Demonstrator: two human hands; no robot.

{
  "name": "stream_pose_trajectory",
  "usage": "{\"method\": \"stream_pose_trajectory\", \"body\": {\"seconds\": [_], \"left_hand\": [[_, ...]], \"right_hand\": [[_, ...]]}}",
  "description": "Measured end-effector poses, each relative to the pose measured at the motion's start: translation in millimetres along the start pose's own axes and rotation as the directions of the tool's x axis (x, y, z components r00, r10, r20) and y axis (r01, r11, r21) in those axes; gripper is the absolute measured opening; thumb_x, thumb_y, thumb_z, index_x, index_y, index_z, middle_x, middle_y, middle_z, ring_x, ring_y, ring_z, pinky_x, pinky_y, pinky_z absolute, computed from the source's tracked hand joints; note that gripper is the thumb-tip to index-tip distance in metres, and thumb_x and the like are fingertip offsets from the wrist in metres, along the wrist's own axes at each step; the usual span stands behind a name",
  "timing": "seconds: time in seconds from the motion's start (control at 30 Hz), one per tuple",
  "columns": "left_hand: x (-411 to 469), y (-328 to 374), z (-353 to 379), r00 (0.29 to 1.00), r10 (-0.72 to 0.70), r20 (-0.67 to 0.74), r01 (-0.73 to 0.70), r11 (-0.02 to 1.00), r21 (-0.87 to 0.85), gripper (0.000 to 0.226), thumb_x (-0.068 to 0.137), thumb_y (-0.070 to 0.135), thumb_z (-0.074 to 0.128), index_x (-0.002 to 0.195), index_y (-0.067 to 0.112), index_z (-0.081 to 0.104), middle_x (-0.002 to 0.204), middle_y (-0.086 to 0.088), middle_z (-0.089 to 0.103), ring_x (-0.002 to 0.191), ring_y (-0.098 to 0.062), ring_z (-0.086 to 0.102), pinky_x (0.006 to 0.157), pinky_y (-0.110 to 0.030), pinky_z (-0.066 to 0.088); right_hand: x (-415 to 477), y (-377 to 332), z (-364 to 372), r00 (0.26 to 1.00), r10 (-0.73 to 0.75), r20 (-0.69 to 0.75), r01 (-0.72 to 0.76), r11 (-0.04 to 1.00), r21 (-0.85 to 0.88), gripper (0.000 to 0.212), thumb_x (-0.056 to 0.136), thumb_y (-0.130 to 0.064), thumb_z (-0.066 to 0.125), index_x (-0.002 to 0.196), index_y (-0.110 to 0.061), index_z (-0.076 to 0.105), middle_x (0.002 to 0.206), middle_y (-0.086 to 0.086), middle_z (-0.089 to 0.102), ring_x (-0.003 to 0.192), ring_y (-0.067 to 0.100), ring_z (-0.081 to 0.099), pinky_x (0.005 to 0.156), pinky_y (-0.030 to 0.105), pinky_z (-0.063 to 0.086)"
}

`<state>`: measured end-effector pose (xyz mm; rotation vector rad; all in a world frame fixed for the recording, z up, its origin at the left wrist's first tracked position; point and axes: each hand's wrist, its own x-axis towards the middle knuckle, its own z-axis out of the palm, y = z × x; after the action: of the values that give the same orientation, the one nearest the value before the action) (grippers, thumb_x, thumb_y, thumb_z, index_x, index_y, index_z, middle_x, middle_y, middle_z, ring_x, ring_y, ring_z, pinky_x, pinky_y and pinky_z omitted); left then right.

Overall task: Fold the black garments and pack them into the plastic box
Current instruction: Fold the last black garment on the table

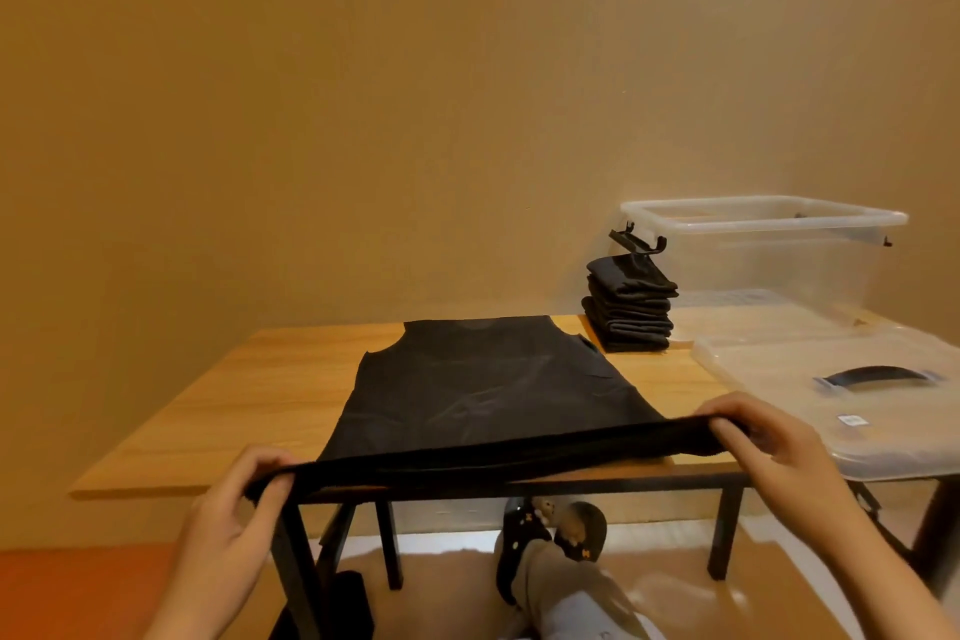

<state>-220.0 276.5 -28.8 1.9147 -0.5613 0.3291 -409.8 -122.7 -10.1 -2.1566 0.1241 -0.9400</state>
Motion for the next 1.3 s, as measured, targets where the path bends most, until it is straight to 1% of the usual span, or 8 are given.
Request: {"method": "stream_pose_trajectory", "body": {"seconds": [0.2,0.33,0.4,0.5,0.7,0.97,1.2,1.3], "left_hand": [[-3.1,5.8,-4.0,0.998,0.06,-0.005,-0.06,0.998,0.002,0.048,0.093,0.001,0.054,0.079,0.046,0.06,0.09,0.02,0.064,0.086,0.006,0.058,0.07,-0.002,0.04],[-7.4,-1.7,-6.7,1.0,-0.002,0.01,0.003,0.997,-0.075,0.038,0.094,0.007,0.055,0.078,0.04,0.064,0.083,0.014,0.065,0.08,0.0,0.06,0.063,-0.006,0.041],[-7.7,-6.1,-8.6,0.999,-0.041,0.011,0.042,0.993,-0.113,0.031,0.094,0.011,0.055,0.079,0.037,0.064,0.08,0.01,0.064,0.08,-0.01,0.061,0.057,-0.011,0.041],[-5.4,-8.0,-9.1,0.998,-0.058,0.011,0.059,0.993,-0.103,0.021,0.093,0.02,0.055,0.082,0.035,0.064,0.08,0.007,0.063,0.083,-0.024,0.059,0.055,-0.018,0.038],[5.3,1.8,-2.6,1.0,-0.018,0.015,0.02,0.991,-0.133,0.032,0.095,0.007,0.053,0.078,0.033,0.062,0.08,0.01,0.063,0.074,-0.003,0.058,0.058,-0.009,0.039],[-0.2,-21.2,-6.6,0.986,-0.154,0.068,0.167,0.953,-0.254,0.043,0.094,0.001,0.052,0.068,0.032,0.065,0.067,0.005,0.061,0.067,-0.013,0.053,0.051,-0.013,0.035],[-7.8,-17.7,-9.8,0.982,-0.148,0.113,0.171,0.958,-0.228,0.04,0.094,0.003,0.052,0.071,0.032,0.064,0.069,0.01,0.06,0.061,0.0,0.053,0.053,-0.013,0.034],[-9.7,-11.3,-12.4,0.984,-0.132,0.122,0.156,0.965,-0.212,0.035,0.094,0.005,0.052,0.073,0.03,0.063,0.069,0.011,0.059,0.06,0.0,0.053,0.052,-0.013,0.034]], "right_hand": [[-6.3,-7.3,-3.1,1.0,0.01,-0.002,-0.01,0.999,0.04,0.028,0.079,-0.069,0.055,0.09,-0.045,0.066,0.094,-0.014,0.068,0.092,0.002,0.063,0.079,0.016,0.051],[-10.9,-6.3,-0.5,0.998,0.055,0.019,-0.057,0.99,0.129,0.026,0.092,-0.016,0.06,0.084,-0.039,0.069,0.085,-0.013,0.069,0.087,0.002,0.063,0.071,0.01,0.049],[-10.4,-11.6,0.9,0.998,0.055,0.02,-0.057,0.988,0.144,0.011,0.086,-0.046,0.064,0.084,-0.038,0.07,0.084,-0.011,0.069,0.086,0.001,0.063,0.07,0.01,0.048],[-6.0,-9.4,2.8,0.995,0.093,0.025,-0.096,0.981,0.167,0.013,0.09,-0.029,0.063,0.084,-0.038,0.07,0.085,-0.01,0.069,0.087,0.003,0.062,0.071,0.014,0.05],[0.3,-15.8,9.2,0.99,0.126,0.061,-0.137,0.965,0.225,0.009,0.087,-0.036,0.062,0.084,-0.035,0.071,0.084,-0.005,0.069,0.084,0.01,0.064,0.071,0.03,0.055],[-6.1,-10.3,-0.1,0.97,0.16,0.184,-0.206,0.94,0.272,0.069,0.049,-0.085,0.066,0.079,-0.023,0.074,0.083,0.004,0.069,0.083,0.016,0.065,0.069,0.021,0.052],[-15.0,-17.1,-0.4,0.937,0.231,0.262,-0.299,0.918,0.261,0.049,0.067,-0.065,0.071,0.077,-0.017,0.073,0.082,0.007,0.069,0.077,0.018,0.065,0.068,0.029,0.053],[-18.2,-16.6,-0.3,0.937,0.233,0.262,-0.297,0.923,0.243,0.018,0.09,-0.006,0.061,0.076,-0.006,0.072,0.077,0.007,0.068,0.071,0.012,0.064,0.057,0.014,0.048]]}}
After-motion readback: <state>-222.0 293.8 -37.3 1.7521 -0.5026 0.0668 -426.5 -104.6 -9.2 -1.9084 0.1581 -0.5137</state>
